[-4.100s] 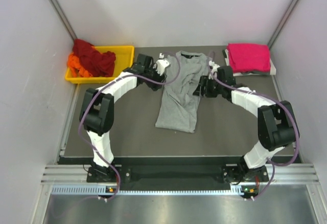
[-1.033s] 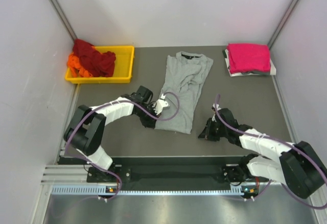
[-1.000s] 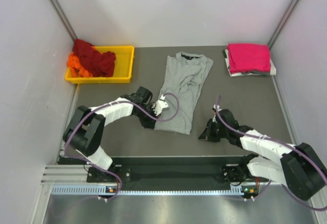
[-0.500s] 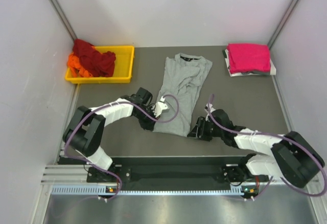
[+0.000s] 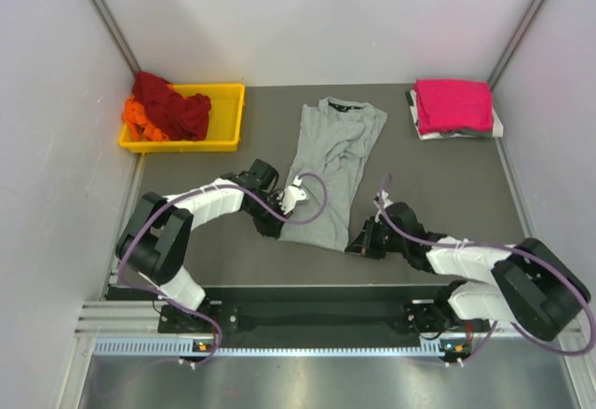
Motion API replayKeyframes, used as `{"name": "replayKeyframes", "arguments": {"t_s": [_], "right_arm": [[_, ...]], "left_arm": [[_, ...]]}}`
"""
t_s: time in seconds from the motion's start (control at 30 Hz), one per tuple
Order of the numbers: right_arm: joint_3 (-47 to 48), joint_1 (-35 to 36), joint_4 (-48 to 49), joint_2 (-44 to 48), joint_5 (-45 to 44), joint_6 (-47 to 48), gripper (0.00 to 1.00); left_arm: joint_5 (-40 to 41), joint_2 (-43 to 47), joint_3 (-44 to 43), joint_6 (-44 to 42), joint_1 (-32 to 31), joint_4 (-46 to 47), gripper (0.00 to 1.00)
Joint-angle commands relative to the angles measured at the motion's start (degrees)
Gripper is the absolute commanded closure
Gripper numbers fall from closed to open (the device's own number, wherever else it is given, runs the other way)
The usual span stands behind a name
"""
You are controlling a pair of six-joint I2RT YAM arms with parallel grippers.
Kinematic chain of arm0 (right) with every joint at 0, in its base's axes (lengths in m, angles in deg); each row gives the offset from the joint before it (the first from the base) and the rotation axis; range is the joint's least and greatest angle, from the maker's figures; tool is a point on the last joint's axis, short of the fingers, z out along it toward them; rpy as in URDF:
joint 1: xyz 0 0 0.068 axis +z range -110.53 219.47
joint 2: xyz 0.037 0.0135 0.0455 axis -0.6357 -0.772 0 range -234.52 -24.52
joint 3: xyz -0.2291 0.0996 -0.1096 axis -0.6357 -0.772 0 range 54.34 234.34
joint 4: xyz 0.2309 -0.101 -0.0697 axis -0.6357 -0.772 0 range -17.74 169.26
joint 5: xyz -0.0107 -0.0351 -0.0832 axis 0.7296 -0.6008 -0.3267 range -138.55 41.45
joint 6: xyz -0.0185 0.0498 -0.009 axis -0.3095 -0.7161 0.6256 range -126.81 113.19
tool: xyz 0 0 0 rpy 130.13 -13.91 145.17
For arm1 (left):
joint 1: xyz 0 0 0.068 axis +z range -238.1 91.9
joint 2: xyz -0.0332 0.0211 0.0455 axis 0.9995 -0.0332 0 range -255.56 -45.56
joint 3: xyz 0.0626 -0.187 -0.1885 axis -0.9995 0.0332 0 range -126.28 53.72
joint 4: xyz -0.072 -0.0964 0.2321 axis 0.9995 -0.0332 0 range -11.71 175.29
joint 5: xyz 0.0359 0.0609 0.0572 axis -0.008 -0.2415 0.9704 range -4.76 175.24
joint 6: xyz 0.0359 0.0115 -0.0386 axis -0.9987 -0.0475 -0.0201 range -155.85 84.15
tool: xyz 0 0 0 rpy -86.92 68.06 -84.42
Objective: Fold and stack the t-shirts
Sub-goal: Fold the tshirt
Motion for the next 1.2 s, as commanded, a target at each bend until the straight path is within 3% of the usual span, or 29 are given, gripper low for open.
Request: {"name": "replayKeyframes", "arguments": {"t_s": [0.0, 0.23, 0.4, 0.43, 0.53, 0.57, 0.6, 0.67, 0.8, 0.9, 1.03, 1.17], "right_arm": [[-3.4, -0.3, -5.5, 5.5, -1.0, -0.6, 1.0], [-5.0, -0.2, -14.2, 17.6, -2.0, -0.2, 1.0], [-2.9, -0.3, -16.0, 17.9, -2.0, 2.0, 1.0], [-2.8, -0.3, -16.0, 17.1, -1.8, 2.2, 1.0], [-2.1, -0.3, -15.3, 15.3, -1.1, 3.5, 0.98], [-1.7, -0.3, -15.7, 15.1, -0.9, 4.5, 0.88], [-0.5, -0.3, -17.2, 15.1, -1.2, 5.0, 0.83], [1.9, -0.3, -21.2, 16.3, -2.7, 6.9, 0.7], [4.2, -0.2, -25.3, 19.5, -4.5, 6.0, 0.54], [2.3, 0.0, -21.0, 19.4, -3.9, 0.9, 0.53], [1.1, 1.4, -15.5, 17.3, -4.4, -1.7, 0.51], [2.7, 1.9, -13.9, 16.4, -4.1, -0.2, 0.5]], "left_arm": [[2.3, 0.5, 0.5, -4.1, -0.2, -3.6, 1.0], [2.3, 0.2, -0.5, -7.9, -0.1, -6.7, 1.0], [1.4, -0.1, -1.1, -9.3, -0.1, -10.3, 1.0], [1.1, 0.5, -1.2, -9.2, -0.2, -10.5, 0.98], [1.2, 1.9, -1.3, -8.0, -0.2, -9.7, 0.69], [1.5, 2.3, -1.5, -7.9, -0.2, -9.6, 0.61], [1.8, 2.7, -2.3, -7.9, -0.2, -9.7, 0.46], [3.9, 4.7, -3.4, -8.1, -0.2, -11.1, 0.44], [9.0, 10.8, -3.7, -11.3, -0.3, -11.3, 0.43], [11.4, 17.5, -0.6, -13.7, -2.2, -7.0, 0.41], [17.7, 24.4, 7.6, -18.4, -13.7, 3.6, 0.35], [21.4, 26.1, 14.0, -23.1, -20.3, 11.3, 0.3]]}}
